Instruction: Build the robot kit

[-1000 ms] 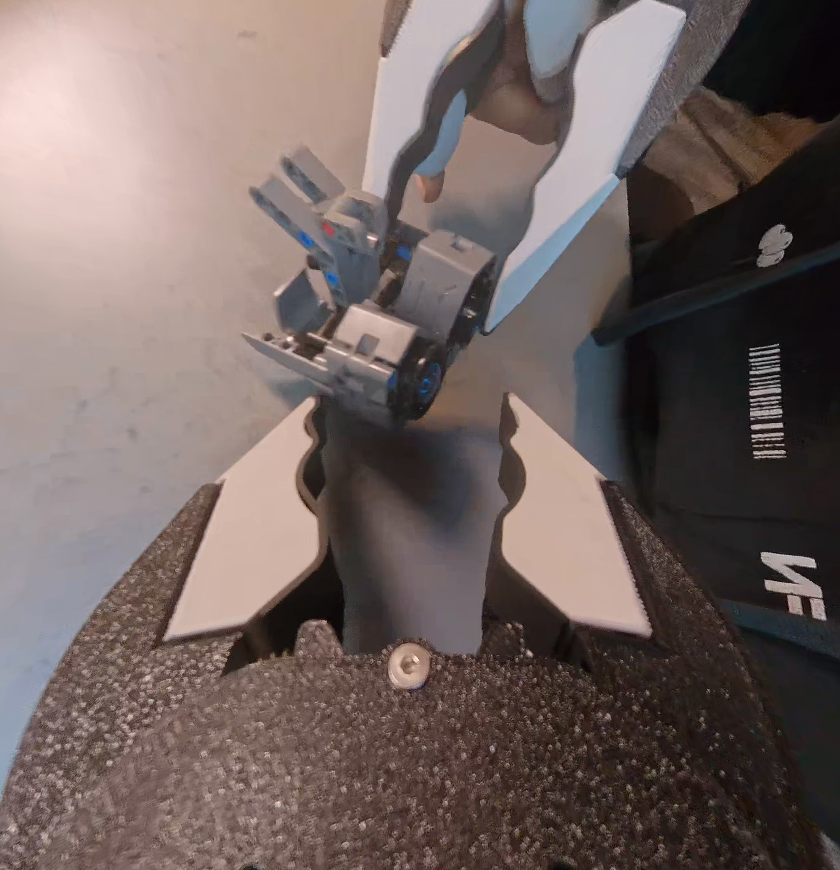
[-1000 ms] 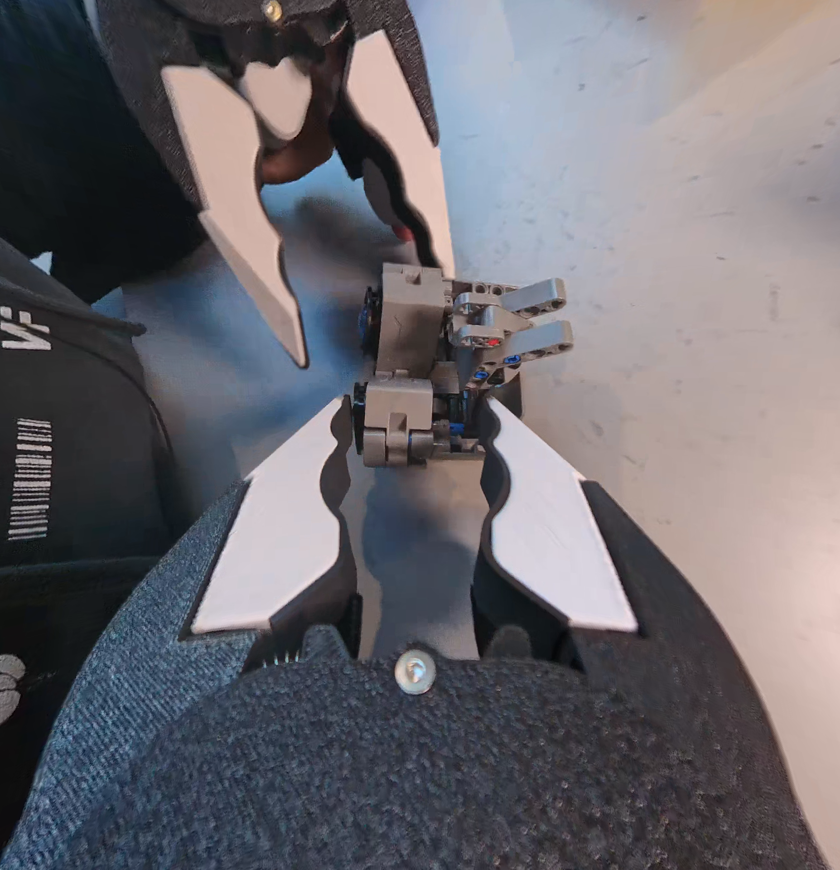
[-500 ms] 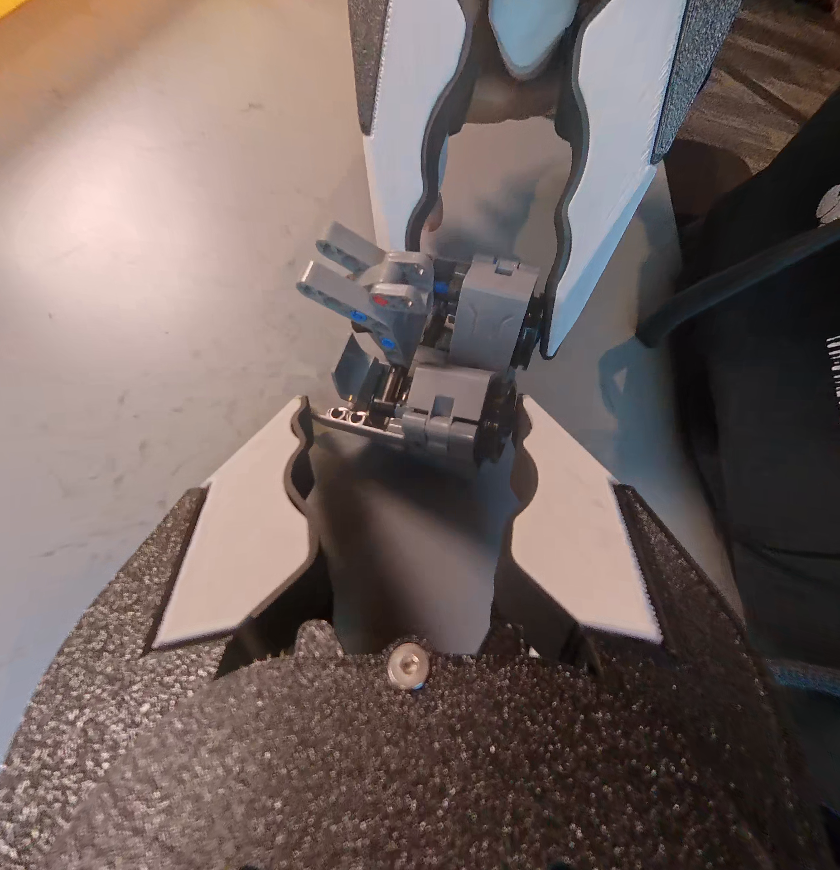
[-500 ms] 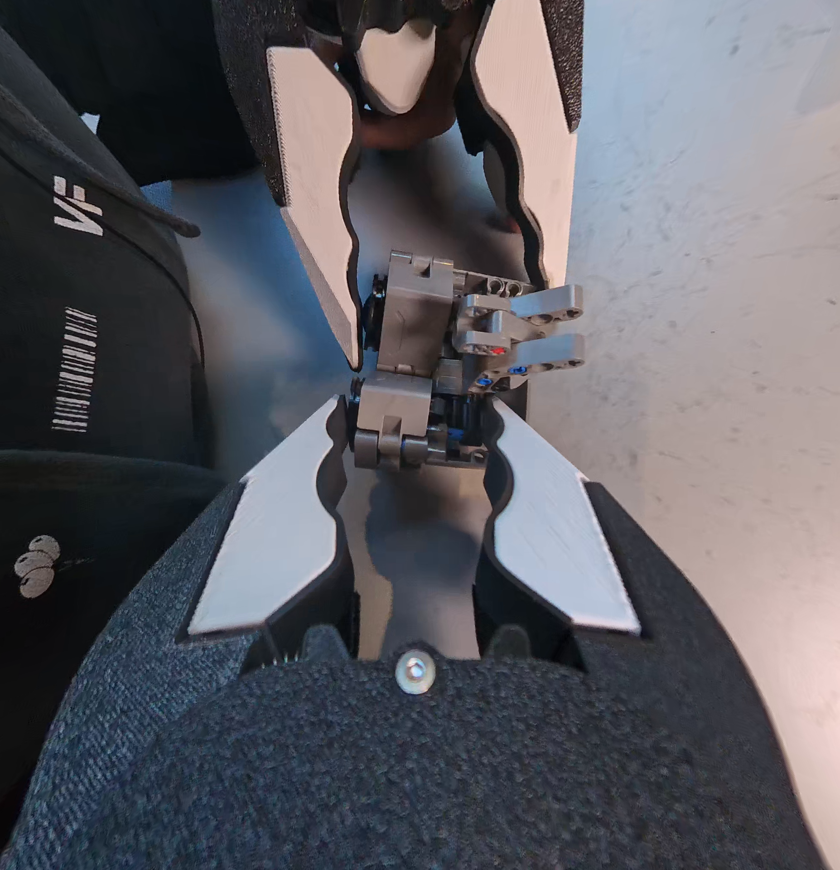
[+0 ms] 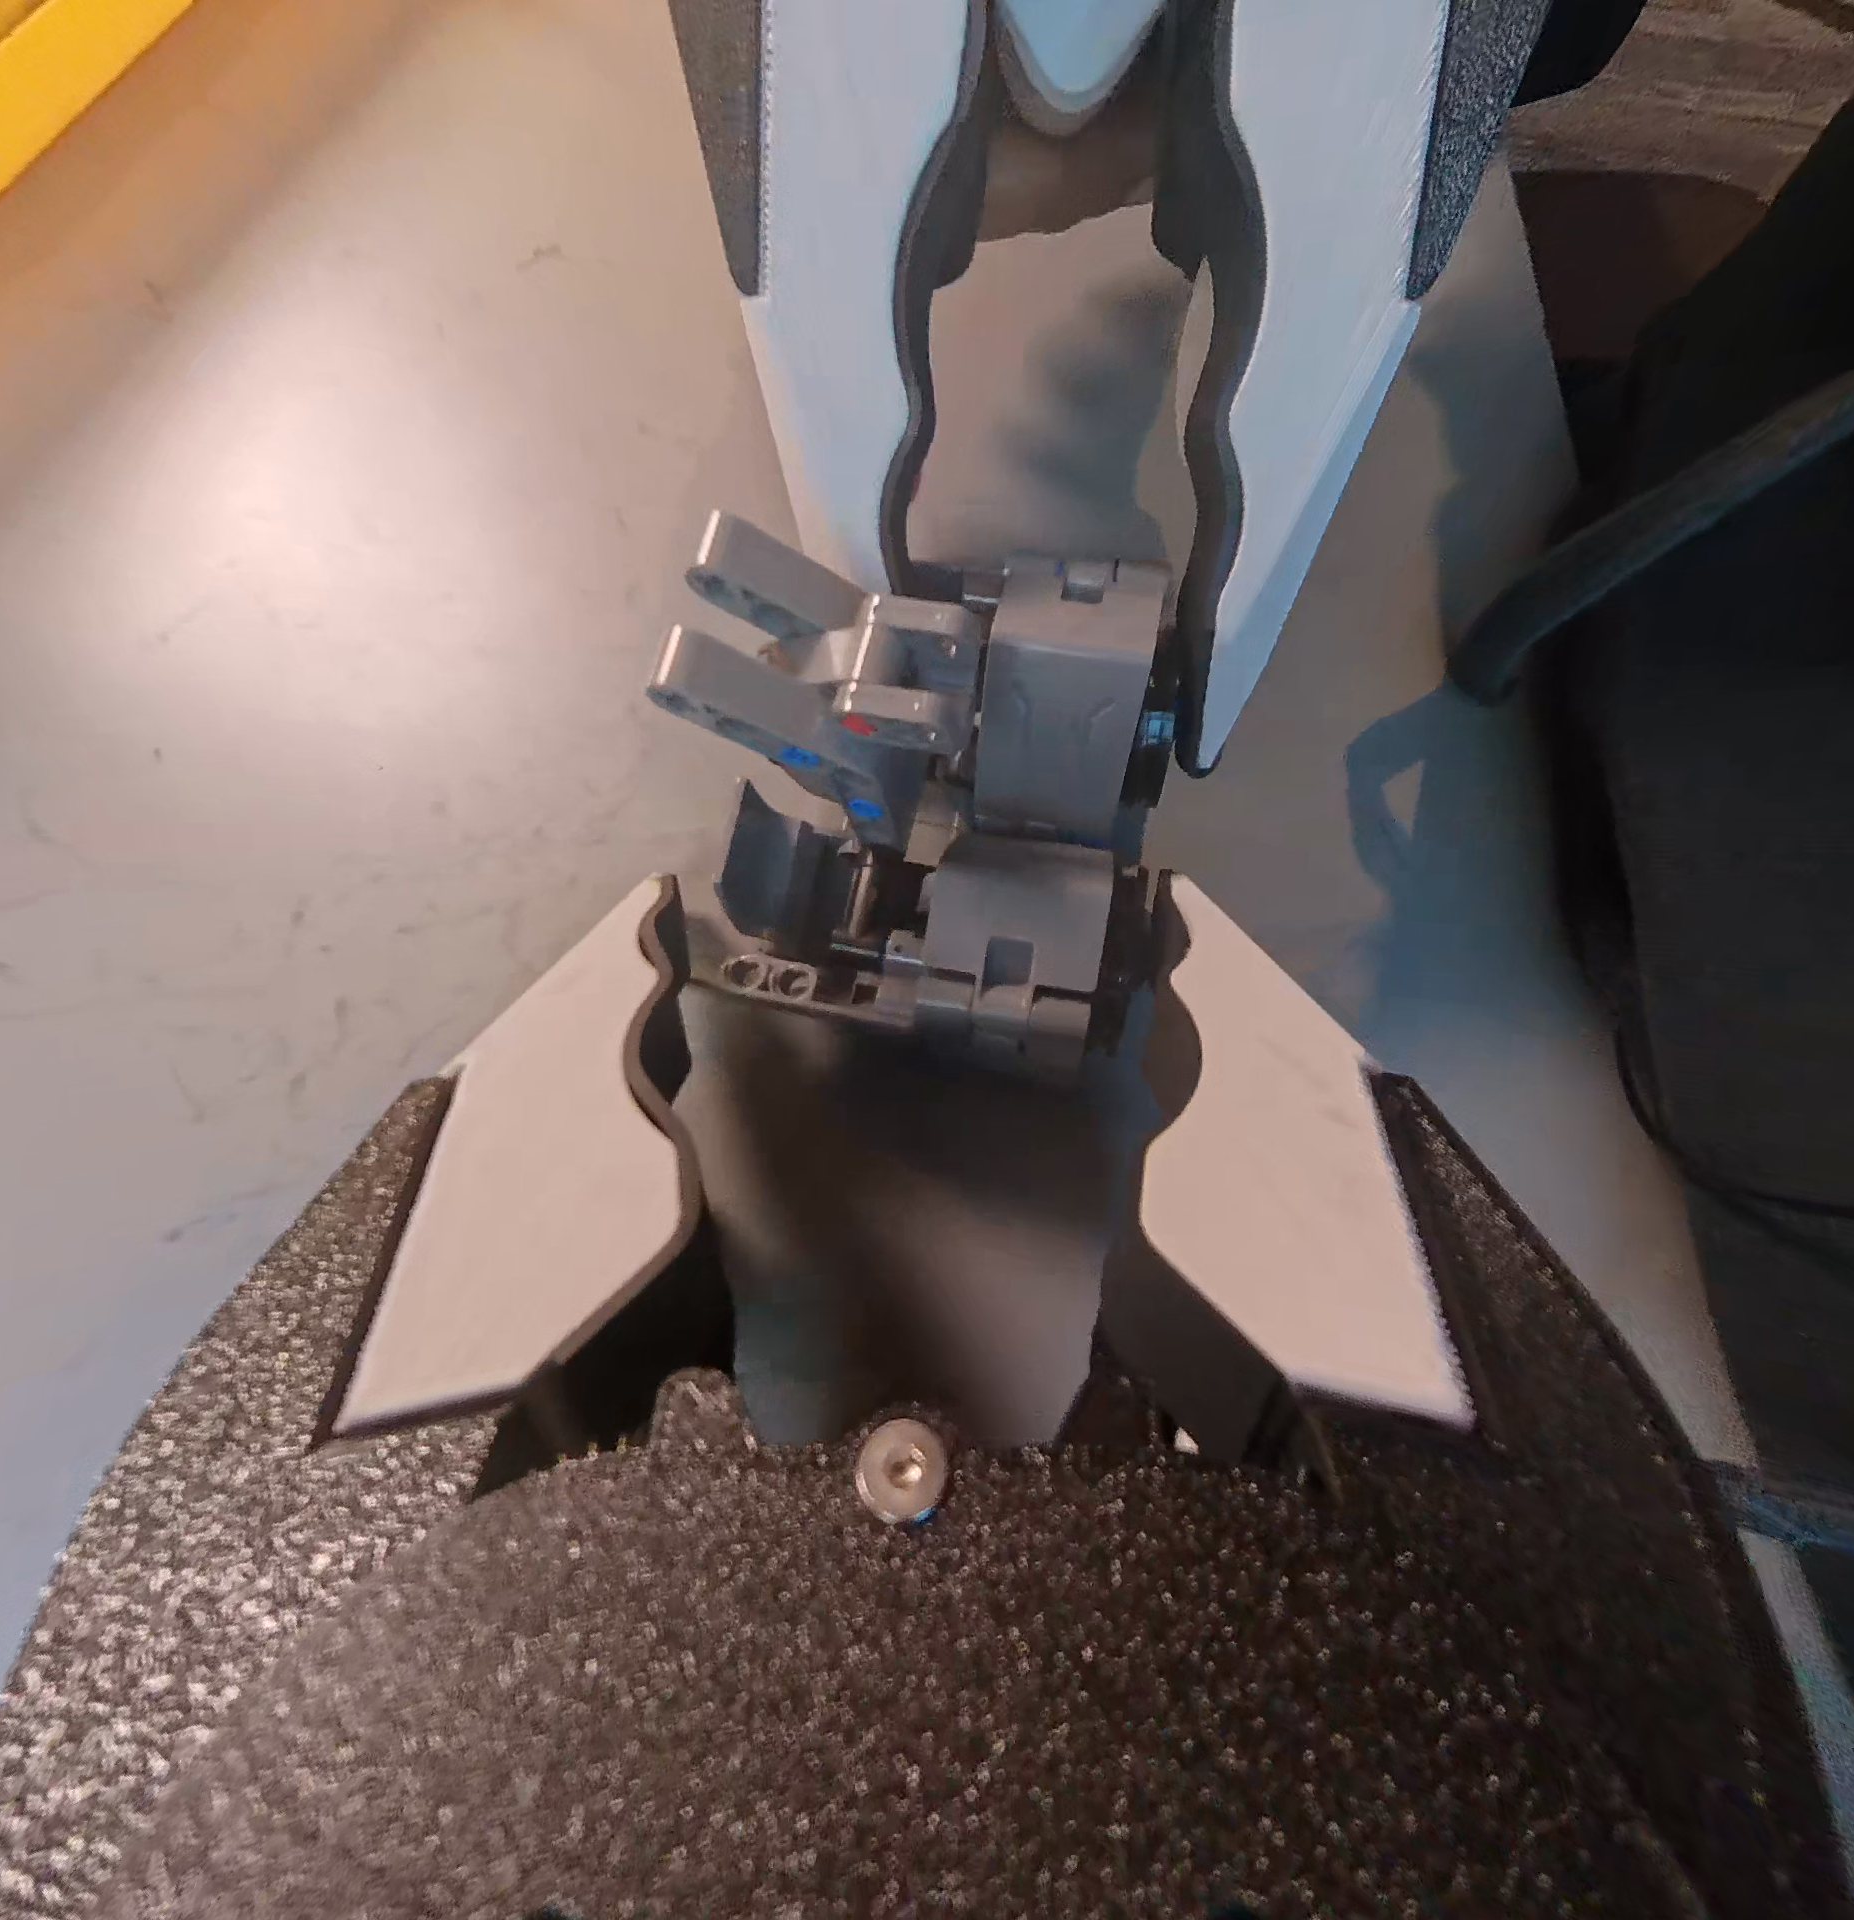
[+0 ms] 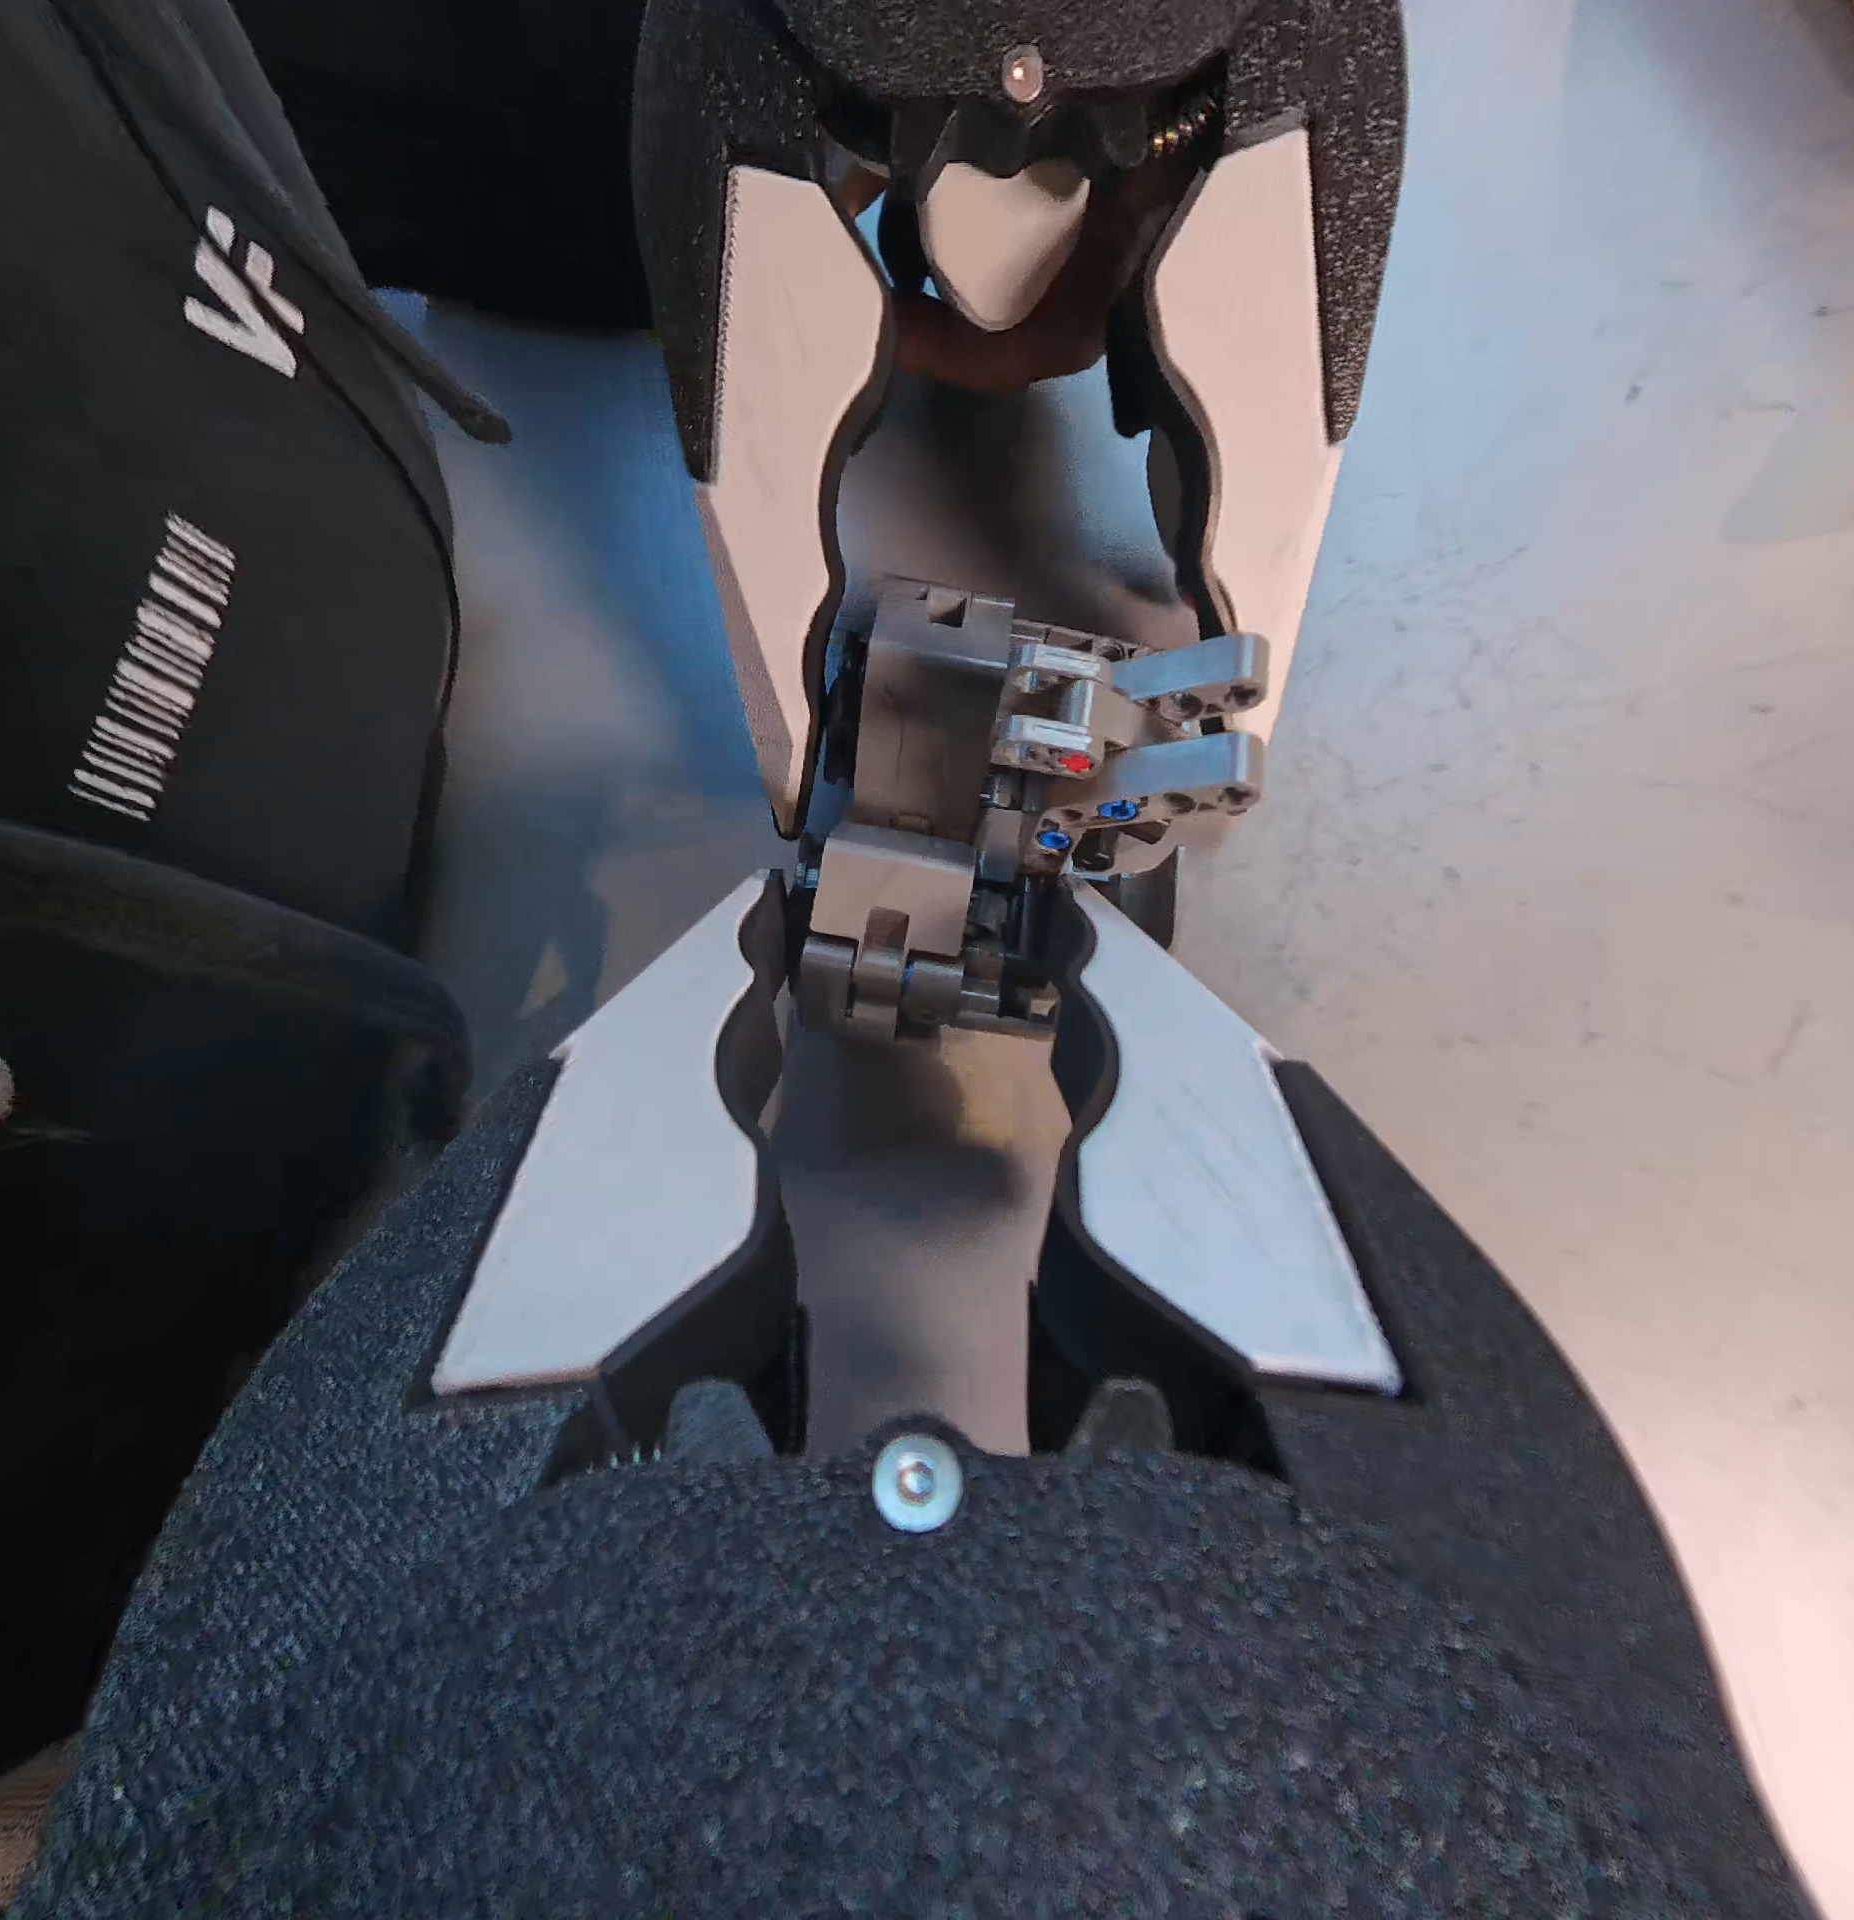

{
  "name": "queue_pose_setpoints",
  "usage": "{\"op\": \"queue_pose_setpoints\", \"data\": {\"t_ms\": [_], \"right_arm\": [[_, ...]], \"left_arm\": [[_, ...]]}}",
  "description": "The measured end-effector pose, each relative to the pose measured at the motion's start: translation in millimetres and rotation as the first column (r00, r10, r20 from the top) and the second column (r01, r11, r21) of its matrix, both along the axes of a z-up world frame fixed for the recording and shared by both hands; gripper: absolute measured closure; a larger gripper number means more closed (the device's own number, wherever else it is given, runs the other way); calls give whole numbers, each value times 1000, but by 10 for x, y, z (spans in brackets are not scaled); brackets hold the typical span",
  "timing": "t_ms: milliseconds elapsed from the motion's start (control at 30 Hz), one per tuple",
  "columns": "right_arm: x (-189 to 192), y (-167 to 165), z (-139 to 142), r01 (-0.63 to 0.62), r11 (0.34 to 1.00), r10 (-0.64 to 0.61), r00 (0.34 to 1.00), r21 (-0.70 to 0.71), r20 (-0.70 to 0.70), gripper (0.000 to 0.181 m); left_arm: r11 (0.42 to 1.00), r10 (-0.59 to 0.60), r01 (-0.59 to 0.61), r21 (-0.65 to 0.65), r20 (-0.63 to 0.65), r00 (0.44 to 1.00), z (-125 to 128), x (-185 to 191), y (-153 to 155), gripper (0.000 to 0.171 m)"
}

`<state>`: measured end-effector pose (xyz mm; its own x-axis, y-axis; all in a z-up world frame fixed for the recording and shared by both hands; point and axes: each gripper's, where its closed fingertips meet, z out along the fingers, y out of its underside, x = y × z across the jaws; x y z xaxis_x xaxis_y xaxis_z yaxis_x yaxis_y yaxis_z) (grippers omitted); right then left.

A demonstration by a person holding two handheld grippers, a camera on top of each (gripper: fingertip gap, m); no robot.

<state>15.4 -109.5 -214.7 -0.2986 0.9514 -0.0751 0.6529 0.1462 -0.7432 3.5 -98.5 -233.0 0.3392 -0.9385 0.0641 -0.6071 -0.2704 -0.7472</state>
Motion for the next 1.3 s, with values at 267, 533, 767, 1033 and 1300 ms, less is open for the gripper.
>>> {"op": "queue_pose_setpoints", "data": {"t_ms": [267, 533, 767, 1033, 1300], "right_arm": [[12, 122, 7, -97, 985, 106, 993, 146, -53, 131], [-5, 176, 22, -100, 968, 120, 990, 232, -73, 131], [-17, 154, 28, -120, 956, 145, 987, 269, -73, 131], [-23, 147, 35, -112, 959, 137, 987, 259, -81, 132], [4, 119, 24, -112, 971, 131, 989, 213, -74, 133]], "left_arm": [[995, -21, 21, 99, 5, 1000, 81, -55, 49, 91], [976, -91, 80, 205, 46, 995, 378, -92, -40, 114], [980, -79, 93, 176, -84, 993, 164, -118, -45, 123], [993, -35, 50, 103, -141, 989, 122, -124, -45, 124], [999, -17, 23, 44, -122, 992, 124, -93, -83, 125]]}}
